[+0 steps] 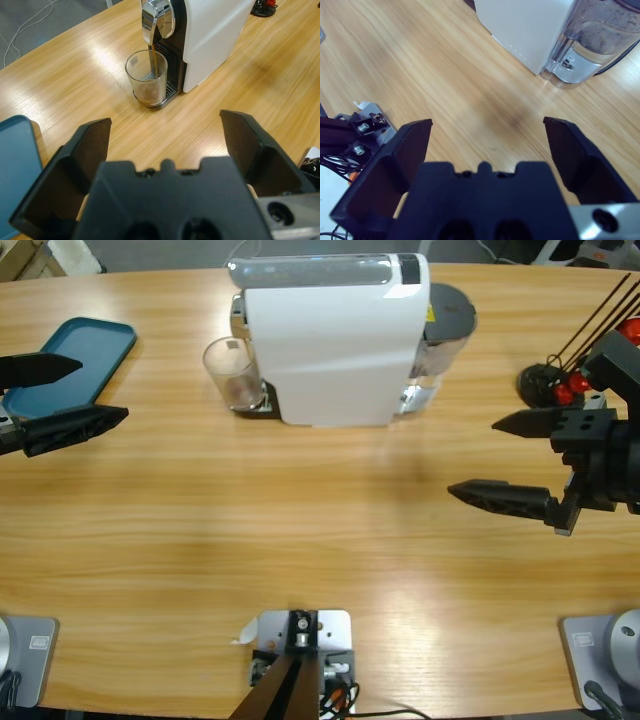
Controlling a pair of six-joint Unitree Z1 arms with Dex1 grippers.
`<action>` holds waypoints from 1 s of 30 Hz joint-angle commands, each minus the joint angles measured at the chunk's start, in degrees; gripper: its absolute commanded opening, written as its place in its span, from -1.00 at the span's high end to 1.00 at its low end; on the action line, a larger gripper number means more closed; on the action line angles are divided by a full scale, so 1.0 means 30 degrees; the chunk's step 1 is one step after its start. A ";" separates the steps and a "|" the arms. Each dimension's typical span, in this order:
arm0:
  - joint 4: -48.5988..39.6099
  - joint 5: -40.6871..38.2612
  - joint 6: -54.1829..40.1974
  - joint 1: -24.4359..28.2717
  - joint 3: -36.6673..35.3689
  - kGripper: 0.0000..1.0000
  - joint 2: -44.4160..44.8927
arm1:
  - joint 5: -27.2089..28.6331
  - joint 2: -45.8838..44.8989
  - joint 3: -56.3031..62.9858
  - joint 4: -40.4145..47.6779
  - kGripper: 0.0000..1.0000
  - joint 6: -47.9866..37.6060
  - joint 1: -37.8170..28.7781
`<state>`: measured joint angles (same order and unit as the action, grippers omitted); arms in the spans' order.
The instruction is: Pour coffee
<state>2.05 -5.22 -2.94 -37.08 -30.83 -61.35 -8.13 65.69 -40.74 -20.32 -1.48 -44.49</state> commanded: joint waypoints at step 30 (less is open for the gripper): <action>0.0166 0.0276 -0.0132 -0.0325 0.0669 -0.88 -0.0643 | -0.0043 0.0458 0.0619 0.0182 -1.00 -0.0158 -0.0171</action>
<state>2.05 -5.22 -2.94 -37.57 -30.83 -61.73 -8.13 65.76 -40.74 -20.32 -1.48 -44.49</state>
